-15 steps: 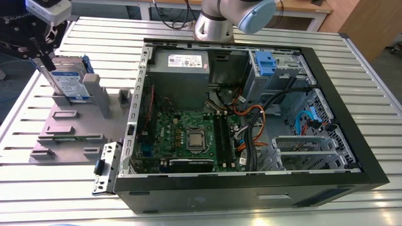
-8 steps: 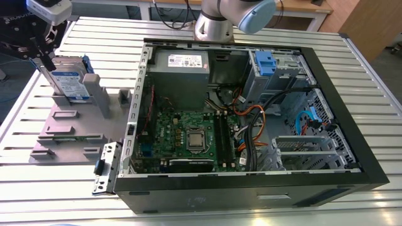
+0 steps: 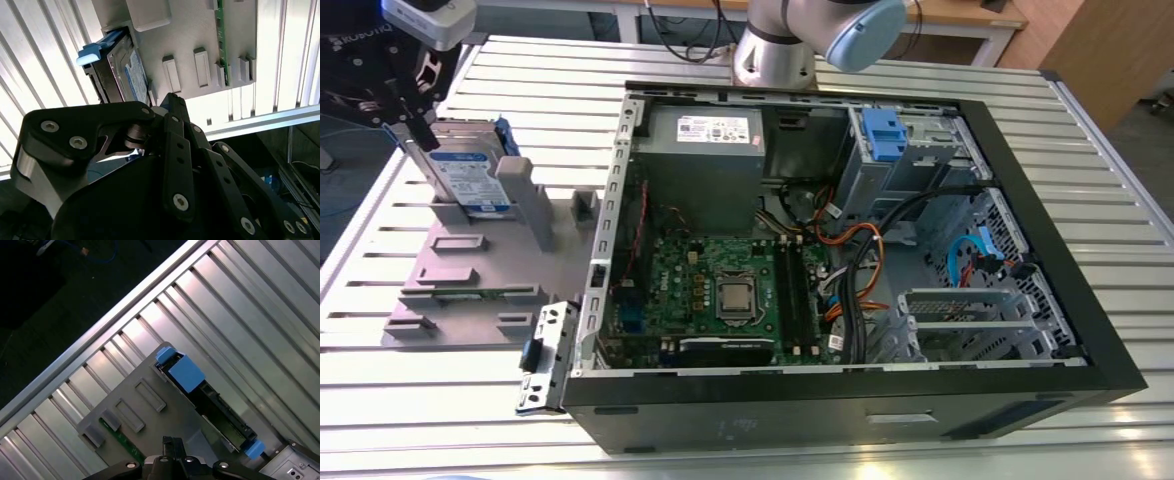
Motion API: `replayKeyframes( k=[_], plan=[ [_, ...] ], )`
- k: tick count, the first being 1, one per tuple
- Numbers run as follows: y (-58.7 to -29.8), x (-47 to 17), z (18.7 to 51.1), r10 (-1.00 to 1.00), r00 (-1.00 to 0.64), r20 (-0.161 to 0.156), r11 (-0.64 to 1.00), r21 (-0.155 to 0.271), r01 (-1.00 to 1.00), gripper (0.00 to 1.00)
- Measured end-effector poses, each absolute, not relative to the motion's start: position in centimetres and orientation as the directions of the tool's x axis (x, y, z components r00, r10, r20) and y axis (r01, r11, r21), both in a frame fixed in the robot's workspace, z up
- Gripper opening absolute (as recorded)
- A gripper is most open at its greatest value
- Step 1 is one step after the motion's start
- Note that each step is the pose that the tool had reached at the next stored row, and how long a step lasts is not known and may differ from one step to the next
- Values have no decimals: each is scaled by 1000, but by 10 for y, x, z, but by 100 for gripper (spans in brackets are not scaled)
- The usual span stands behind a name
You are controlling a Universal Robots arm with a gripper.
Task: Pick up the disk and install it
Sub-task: 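Pick up the disk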
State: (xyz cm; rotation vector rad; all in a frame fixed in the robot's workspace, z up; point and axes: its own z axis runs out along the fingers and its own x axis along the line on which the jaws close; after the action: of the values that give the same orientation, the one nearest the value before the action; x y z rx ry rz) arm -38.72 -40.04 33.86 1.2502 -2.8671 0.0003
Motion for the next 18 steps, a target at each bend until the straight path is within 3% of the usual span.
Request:
replayKeyframes(
  k=[18],
  plan=[
    [-400, -387, 339, -756, -654, 13, 654, 5, -756, 11]
  ],
)
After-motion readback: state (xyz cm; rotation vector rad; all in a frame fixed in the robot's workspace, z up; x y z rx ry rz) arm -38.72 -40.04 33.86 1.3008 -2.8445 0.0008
